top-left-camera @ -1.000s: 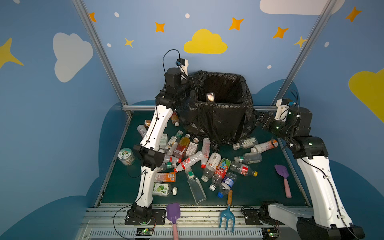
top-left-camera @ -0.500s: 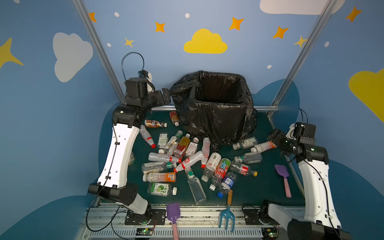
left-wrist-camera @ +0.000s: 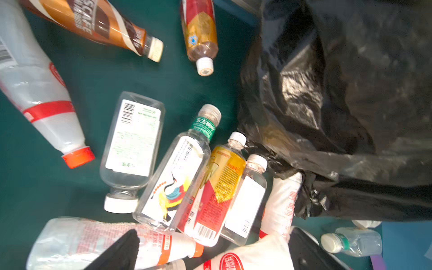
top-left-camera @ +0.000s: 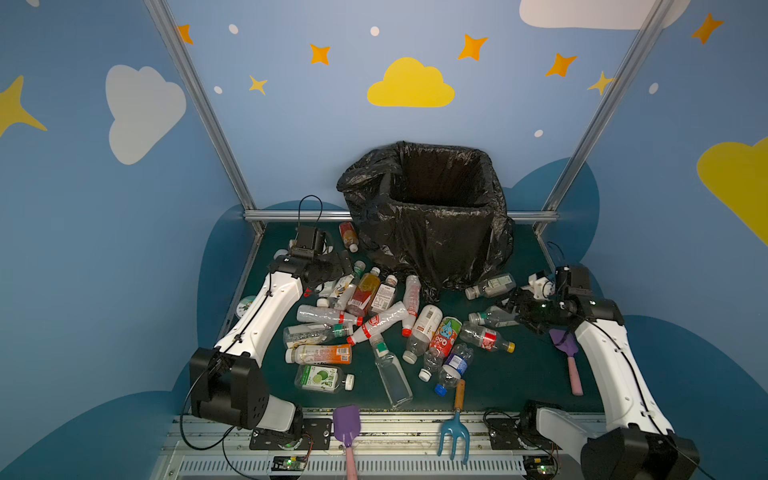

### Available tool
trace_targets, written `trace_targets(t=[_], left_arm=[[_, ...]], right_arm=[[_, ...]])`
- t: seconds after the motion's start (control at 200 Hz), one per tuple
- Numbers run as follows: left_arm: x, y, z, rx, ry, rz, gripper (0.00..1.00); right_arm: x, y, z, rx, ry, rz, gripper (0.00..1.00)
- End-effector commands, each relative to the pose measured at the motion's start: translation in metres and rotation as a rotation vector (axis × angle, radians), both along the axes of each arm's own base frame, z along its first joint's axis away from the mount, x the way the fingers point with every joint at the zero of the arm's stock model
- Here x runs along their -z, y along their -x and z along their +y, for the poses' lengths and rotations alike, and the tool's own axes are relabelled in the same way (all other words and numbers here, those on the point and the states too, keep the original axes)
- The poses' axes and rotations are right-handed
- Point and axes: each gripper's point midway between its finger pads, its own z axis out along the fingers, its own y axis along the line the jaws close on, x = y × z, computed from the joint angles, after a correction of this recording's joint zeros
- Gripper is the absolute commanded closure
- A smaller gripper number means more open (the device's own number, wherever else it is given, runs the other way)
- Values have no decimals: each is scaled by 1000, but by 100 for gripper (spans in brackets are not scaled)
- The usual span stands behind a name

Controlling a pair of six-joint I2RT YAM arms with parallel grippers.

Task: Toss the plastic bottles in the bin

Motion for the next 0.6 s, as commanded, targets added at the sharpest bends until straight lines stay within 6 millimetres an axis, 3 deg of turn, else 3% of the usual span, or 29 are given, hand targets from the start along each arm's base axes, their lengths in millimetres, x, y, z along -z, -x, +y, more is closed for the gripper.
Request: trace_targets(t=[0.0,0.195,0.37,0.501,0.596], left_arm=[[0,6,-9,22,-19,-6,1],[18,31,-18,71,-59,63,1],[33,75,-29,100,-58,167,2],[42,115,-35,89,-47,243,2],[46,132,-24,16,-36,242,2]], right_arm=[[18,20,26,-97,-26,99,21],[40,54,50,-162,-2,219,23],[52,90,68,-210,26,315,23],[42,105,91,-369,79,270,22],[32,113,115,-525,129,199,21]])
